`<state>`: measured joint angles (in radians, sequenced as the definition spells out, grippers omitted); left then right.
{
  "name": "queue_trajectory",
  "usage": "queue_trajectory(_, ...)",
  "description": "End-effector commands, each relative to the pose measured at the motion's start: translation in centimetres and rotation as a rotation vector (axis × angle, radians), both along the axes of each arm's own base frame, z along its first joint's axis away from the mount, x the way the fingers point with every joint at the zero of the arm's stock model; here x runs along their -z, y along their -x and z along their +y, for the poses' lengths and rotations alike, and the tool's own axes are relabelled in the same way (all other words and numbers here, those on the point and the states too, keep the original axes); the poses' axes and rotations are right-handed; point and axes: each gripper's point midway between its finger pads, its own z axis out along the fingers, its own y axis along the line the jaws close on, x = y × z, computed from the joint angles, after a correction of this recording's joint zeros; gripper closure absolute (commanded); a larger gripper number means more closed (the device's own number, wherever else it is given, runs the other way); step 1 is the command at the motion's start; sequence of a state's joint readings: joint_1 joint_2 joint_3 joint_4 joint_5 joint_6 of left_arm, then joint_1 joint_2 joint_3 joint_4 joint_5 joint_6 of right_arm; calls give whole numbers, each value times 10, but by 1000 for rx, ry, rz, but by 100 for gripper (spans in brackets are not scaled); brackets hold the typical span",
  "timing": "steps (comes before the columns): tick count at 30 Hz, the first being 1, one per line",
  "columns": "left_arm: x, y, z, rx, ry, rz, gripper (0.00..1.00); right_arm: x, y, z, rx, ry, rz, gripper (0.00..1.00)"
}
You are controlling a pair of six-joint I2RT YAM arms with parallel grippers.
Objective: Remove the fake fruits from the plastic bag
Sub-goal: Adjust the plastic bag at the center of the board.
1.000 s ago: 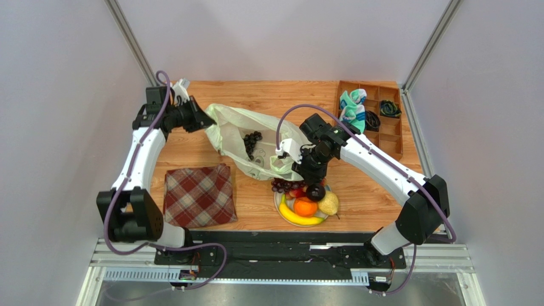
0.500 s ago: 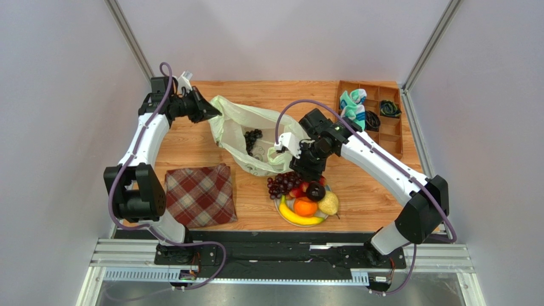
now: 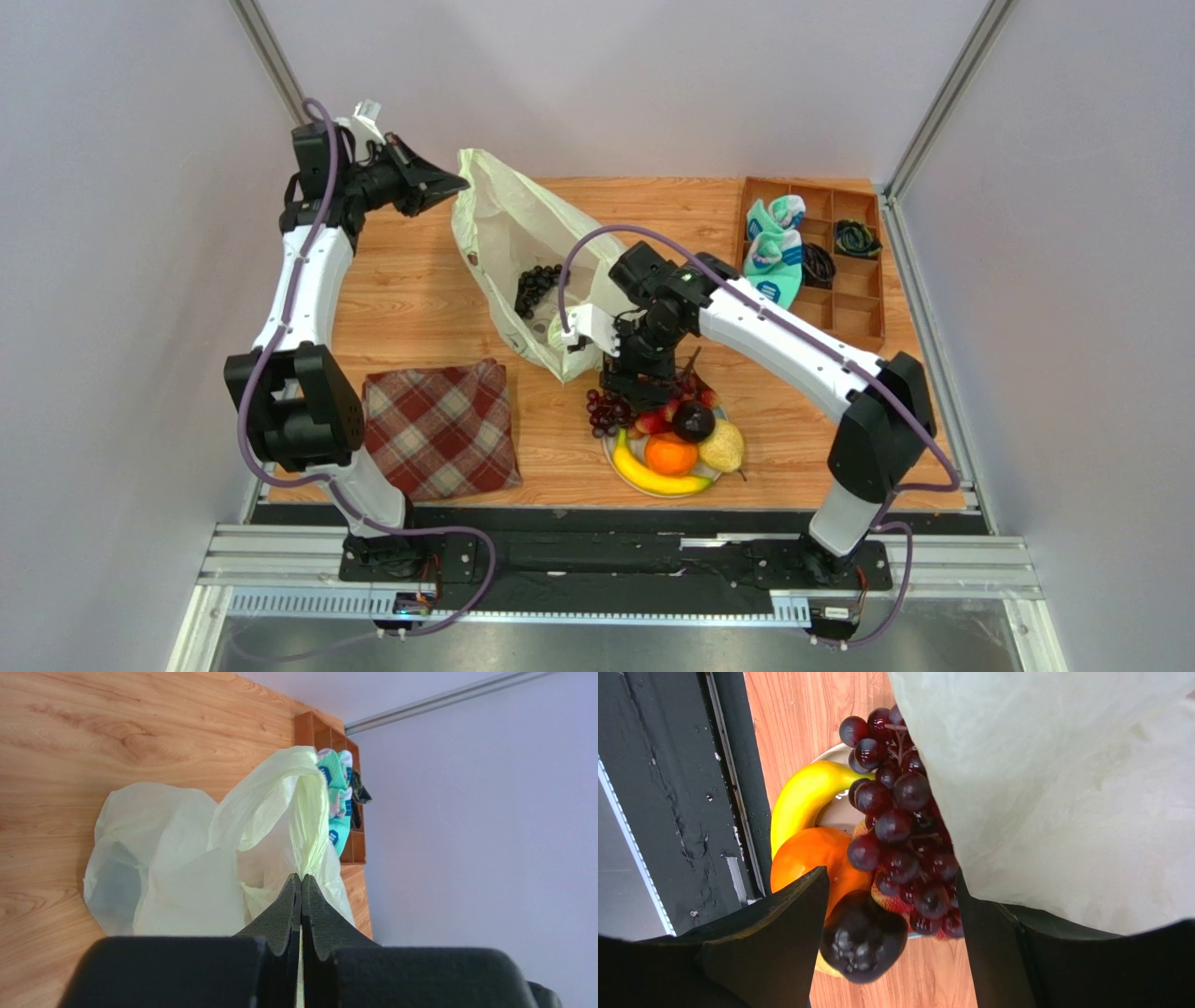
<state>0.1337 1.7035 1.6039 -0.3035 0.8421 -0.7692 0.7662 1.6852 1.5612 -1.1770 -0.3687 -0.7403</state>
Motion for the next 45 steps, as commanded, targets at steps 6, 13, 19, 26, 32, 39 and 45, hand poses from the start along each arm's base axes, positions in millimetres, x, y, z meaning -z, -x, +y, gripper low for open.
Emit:
queue_trajectory(6, -31, 12, 40, -95, -100, -105, 100, -67, -10, 47, -57, -185, -69, 28)
queue_trajectory(13, 19, 97, 25, -25, -181, -50, 100, -148, -28, 106, 38, -472, -67, 28)
queue_trajectory(19, 24, 160, 10, 19, -210, -69, 100, -80, -64, 171, 169, -423, -68, 44)
queue_trajectory(26, -5, 230, -6, 99, -269, -114, 100, -24, -117, 204, 541, -376, -59, 46)
queue_trajectory(32, 0, 305, -29, 280, -256, -61, 100, -22, -141, 203, 700, -384, -105, 36)
queue_trajectory(39, -45, 340, -41, 369, -328, -236, 100, -18, -130, 216, 748, -425, 46, 32)
queue_trajectory(45, -29, 317, -12, 215, -501, -164, 100, -76, -59, 236, 339, -579, 347, 33)
